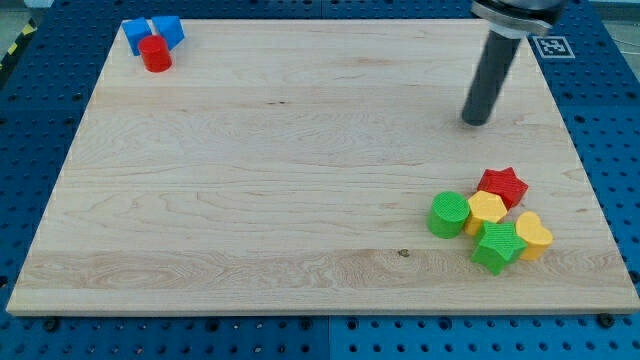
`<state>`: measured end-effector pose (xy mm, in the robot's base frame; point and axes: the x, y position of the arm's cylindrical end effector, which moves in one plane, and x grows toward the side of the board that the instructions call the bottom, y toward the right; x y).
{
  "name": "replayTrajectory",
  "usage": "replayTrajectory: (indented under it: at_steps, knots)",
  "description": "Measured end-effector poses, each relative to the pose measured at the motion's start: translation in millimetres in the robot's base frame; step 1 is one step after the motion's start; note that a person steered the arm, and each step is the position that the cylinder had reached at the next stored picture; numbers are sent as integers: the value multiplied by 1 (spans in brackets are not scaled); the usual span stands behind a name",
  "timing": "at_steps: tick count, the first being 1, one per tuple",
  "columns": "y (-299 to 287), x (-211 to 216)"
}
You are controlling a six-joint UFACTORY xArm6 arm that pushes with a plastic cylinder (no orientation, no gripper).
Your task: Point your arm to the right side of yellow heart
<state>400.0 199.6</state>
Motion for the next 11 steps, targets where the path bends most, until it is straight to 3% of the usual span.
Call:
replayTrajectory:
  at_steps: [2, 4, 7, 9, 11]
  knots:
    - [58, 34]
    - [68, 47]
    - [114, 107]
    - [87, 141]
    - [69, 143]
